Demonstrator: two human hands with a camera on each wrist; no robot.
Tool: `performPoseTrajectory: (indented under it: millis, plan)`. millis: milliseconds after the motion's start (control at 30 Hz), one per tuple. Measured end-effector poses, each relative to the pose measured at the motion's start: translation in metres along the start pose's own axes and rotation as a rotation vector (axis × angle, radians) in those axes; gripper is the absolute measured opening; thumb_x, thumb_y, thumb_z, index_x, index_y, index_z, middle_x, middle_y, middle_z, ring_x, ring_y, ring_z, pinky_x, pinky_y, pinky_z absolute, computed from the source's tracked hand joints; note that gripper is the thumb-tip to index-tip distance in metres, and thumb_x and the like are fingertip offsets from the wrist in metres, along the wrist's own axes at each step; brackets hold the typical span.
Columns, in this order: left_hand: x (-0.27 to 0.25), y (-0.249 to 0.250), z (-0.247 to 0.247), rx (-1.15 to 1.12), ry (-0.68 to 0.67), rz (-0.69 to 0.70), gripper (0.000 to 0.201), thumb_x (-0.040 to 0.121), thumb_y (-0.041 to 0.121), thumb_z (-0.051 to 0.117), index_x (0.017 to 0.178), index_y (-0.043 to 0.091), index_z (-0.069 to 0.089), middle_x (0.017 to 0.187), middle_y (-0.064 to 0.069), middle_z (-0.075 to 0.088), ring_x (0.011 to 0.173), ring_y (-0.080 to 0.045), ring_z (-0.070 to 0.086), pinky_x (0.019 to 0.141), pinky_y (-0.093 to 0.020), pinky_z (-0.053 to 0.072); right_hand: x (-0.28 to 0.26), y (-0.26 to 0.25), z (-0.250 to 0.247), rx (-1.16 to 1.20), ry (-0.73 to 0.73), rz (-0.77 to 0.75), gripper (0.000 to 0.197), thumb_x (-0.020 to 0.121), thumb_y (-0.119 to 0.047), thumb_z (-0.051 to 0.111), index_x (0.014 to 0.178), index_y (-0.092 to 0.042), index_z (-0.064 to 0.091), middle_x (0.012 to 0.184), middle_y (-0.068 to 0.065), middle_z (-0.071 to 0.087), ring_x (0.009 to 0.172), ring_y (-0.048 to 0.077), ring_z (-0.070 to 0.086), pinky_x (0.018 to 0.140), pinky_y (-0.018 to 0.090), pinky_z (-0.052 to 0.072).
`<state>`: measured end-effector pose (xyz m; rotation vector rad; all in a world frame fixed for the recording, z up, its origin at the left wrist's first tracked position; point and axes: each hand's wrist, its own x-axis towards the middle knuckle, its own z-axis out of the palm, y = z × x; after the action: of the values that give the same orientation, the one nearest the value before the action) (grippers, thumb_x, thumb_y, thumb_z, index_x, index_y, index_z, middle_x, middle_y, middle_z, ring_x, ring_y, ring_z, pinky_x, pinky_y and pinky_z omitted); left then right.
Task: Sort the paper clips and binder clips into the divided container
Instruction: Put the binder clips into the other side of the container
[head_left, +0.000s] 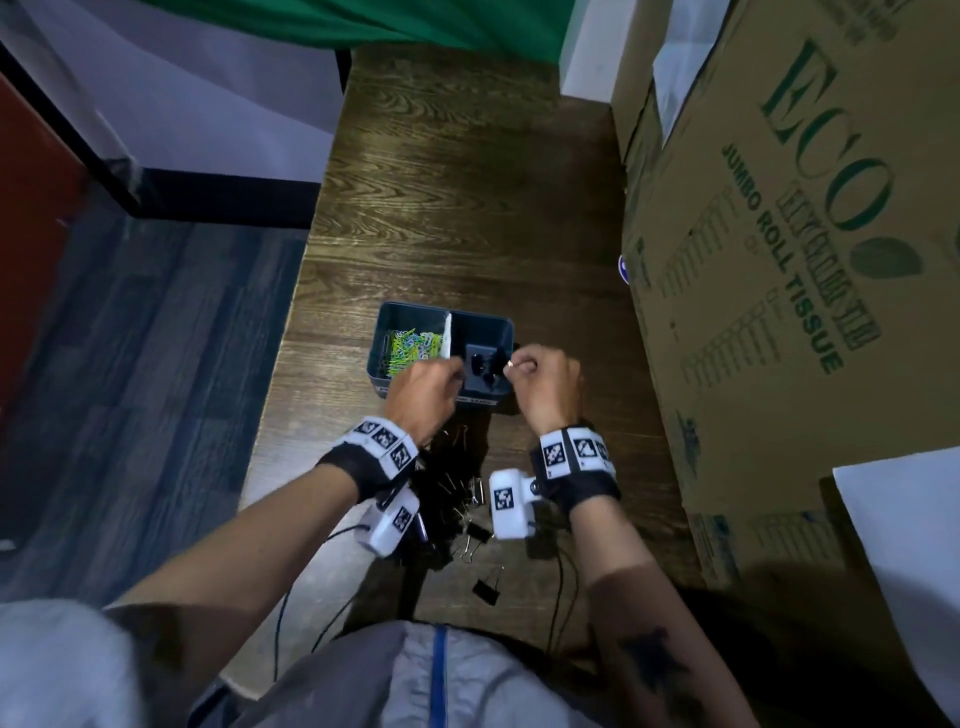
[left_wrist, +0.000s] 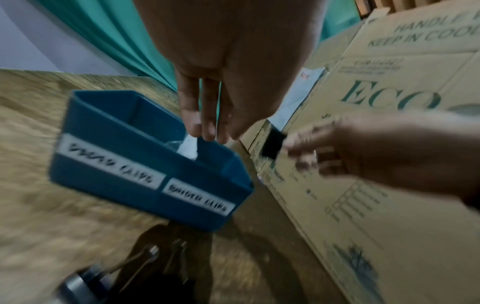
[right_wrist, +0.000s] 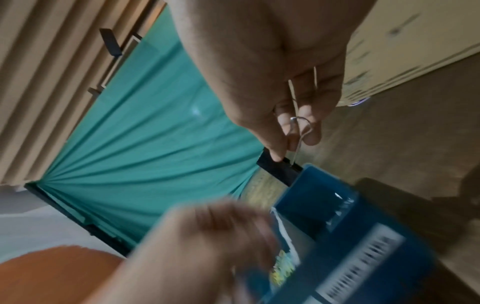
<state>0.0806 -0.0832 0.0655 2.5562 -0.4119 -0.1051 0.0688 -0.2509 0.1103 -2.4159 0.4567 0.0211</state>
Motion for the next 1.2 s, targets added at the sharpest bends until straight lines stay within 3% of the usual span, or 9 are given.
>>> performPoseTrajectory:
  millis: [100, 167, 333, 467, 533, 600, 900, 1067, 1200]
  plan:
    - [-0.03, -0.025, 0.016, 0.055, -0.115, -0.045, 0.016, 0.089, 0.01, 0.062, 0.101, 0.018, 0.068, 0.092, -0.003, 0.072, 0.078, -0.022, 0.067, 0.065, -0.029, 0.053, 0.015, -0.011, 0.004, 0.035, 0.026, -0.066, 0.007, 0.086, -0.017, 0.074, 0.09, -0.023, 0.076, 0.091, 0.001, 0.076, 0.085, 0.021, 0.071, 0.076, 0.035, 0.058]
    - [-0.046, -0.04, 0.026, 0.105, -0.229, -0.107, 0.025, 0.089, 0.025, 0.066, 0.113, 0.018, 0.061, 0.109, -0.006, 0.067, 0.098, -0.025, 0.063, 0.071, -0.031, 0.05, 0.012, -0.008, 0.009, 0.027, 0.05, -0.11, 0.008, 0.085, -0.02, 0.076, 0.093, -0.021, 0.075, 0.093, 0.002, 0.074, 0.084, 0.02, 0.069, 0.076, 0.035, 0.058]
    - [-0.069, -0.062, 0.047, 0.192, -0.544, -0.168, 0.111, 0.068, 0.065, 0.073, 0.151, 0.025, 0.011, 0.156, -0.004, 0.019, 0.134, -0.029, 0.031, 0.092, -0.049, 0.049, -0.025, 0.027, 0.027, 0.039, -0.097, -0.08, 0.03, 0.096, -0.036, 0.064, 0.115, -0.013, 0.065, 0.083, -0.004, 0.065, 0.075, 0.014, 0.063, 0.07, 0.027, 0.052]
    - [-0.081, -0.062, 0.058, 0.351, -0.667, -0.002, 0.133, 0.058, 0.067, 0.078, 0.152, 0.032, -0.009, 0.162, -0.003, 0.0, 0.14, -0.032, 0.02, 0.099, -0.051, 0.044, -0.058, 0.074, 0.052, -0.179, -0.451, 0.028, 0.072, 0.083, -0.048, 0.074, 0.144, -0.028, 0.042, 0.146, 0.007, 0.05, 0.128, 0.027, 0.053, 0.102, 0.05, 0.048]
    - [-0.084, -0.059, 0.061, 0.425, -0.678, 0.045, 0.132, 0.061, 0.059, 0.082, 0.153, 0.031, -0.008, 0.161, -0.006, 0.002, 0.138, -0.032, 0.022, 0.097, -0.048, 0.045, -0.073, 0.092, 0.062, -0.296, -0.632, 0.064, 0.099, 0.075, -0.038, 0.084, 0.153, -0.038, 0.022, 0.162, 0.006, 0.02, 0.145, 0.035, 0.03, 0.11, 0.06, 0.037]
    - [-0.085, -0.053, 0.063, 0.413, -0.673, 0.042, 0.124, 0.066, 0.047, 0.083, 0.154, 0.028, -0.003, 0.159, -0.009, 0.007, 0.137, -0.032, 0.024, 0.093, -0.046, 0.048, -0.089, 0.103, 0.072, -0.384, -0.713, 0.023, 0.113, 0.07, -0.03, 0.088, 0.153, -0.044, 0.012, 0.158, 0.008, 0.015, 0.143, 0.037, 0.029, 0.107, 0.059, 0.04]
    - [-0.092, -0.044, 0.07, 0.216, -0.573, -0.072, 0.089, 0.069, 0.025, 0.083, 0.14, 0.023, 0.029, 0.131, -0.01, 0.033, 0.114, -0.028, 0.047, 0.081, -0.042, 0.053, -0.1, 0.102, 0.096, -0.489, -0.477, -0.121, 0.078, 0.079, -0.013, 0.08, 0.144, -0.02, 0.039, 0.138, 0.009, 0.043, 0.126, 0.032, 0.046, 0.102, 0.044, 0.046]
    - [-0.1, -0.051, 0.068, 0.085, -0.467, -0.128, 0.063, 0.077, 0.014, 0.075, 0.131, 0.02, 0.042, 0.123, -0.007, 0.042, 0.102, -0.026, 0.055, 0.08, -0.036, 0.05, -0.094, 0.095, 0.096, -0.506, -0.487, -0.098, 0.072, 0.08, -0.019, 0.08, 0.141, -0.018, 0.041, 0.14, 0.012, 0.051, 0.13, 0.032, 0.044, 0.102, 0.045, 0.043]
    - [-0.102, -0.051, 0.062, 0.058, -0.437, -0.151, 0.04, 0.085, 0.007, 0.066, 0.122, 0.015, 0.054, 0.117, -0.007, 0.053, 0.092, -0.023, 0.061, 0.078, -0.031, 0.05, -0.093, 0.09, 0.094, -0.491, -0.459, -0.107, 0.063, 0.081, -0.014, 0.079, 0.132, -0.022, 0.044, 0.116, 0.012, 0.063, 0.11, 0.033, 0.059, 0.086, 0.046, 0.054]
